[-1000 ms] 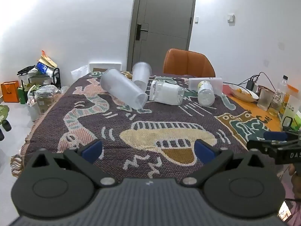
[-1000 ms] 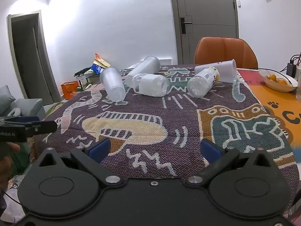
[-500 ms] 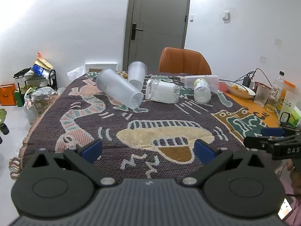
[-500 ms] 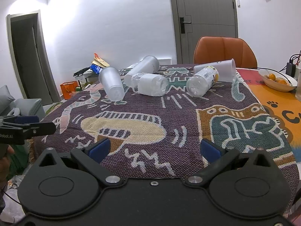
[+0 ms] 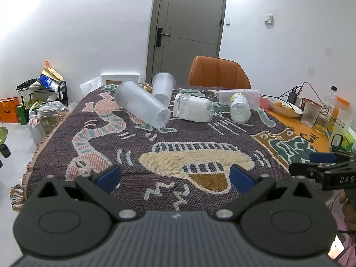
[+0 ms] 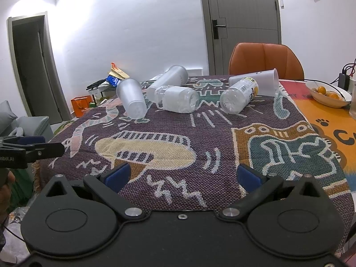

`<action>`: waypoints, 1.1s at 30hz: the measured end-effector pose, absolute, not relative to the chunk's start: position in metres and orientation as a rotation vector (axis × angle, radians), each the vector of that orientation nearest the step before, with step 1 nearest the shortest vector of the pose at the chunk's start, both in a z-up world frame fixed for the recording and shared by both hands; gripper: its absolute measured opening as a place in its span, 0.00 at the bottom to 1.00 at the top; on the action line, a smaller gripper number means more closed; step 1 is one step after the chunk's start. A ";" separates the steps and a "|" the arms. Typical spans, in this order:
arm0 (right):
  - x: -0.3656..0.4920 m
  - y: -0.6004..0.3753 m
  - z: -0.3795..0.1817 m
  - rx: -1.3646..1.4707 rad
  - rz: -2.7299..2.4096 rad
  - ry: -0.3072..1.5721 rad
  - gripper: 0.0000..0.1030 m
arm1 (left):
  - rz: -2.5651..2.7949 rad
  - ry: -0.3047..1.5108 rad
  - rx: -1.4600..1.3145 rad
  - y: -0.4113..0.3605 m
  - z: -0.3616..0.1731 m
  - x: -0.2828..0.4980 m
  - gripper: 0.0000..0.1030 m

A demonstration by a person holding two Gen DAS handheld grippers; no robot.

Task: Flip cup upright

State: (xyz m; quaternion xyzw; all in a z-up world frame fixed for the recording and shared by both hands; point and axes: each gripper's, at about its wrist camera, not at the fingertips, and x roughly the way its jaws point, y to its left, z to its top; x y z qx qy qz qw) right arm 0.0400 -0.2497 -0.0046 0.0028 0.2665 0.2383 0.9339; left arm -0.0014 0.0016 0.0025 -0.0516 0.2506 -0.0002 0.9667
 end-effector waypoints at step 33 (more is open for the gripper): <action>0.038 -0.250 0.000 0.006 0.486 0.531 1.00 | 0.009 0.503 -0.102 0.000 0.003 -0.003 1.00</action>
